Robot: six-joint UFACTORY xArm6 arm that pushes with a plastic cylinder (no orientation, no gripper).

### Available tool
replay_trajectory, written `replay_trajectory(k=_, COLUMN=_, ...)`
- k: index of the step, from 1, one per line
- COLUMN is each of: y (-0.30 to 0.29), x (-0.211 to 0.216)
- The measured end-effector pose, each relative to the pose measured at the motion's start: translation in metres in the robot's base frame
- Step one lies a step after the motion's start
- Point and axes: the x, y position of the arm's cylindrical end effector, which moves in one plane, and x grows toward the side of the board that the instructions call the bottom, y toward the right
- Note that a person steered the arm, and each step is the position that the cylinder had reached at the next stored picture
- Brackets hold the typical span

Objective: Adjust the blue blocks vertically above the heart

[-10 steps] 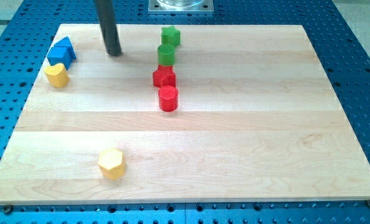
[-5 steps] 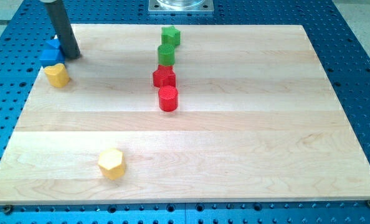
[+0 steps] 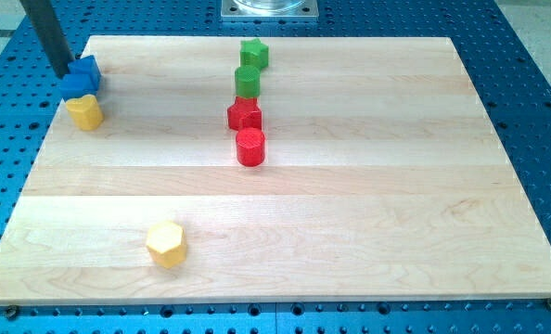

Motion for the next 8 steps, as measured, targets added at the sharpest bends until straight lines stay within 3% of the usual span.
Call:
replay_trajectory(k=2, y=0.000, x=0.007)
replay_trajectory(k=4, y=0.000, x=0.041)
replay_trajectory(k=8, y=0.018, x=0.014)
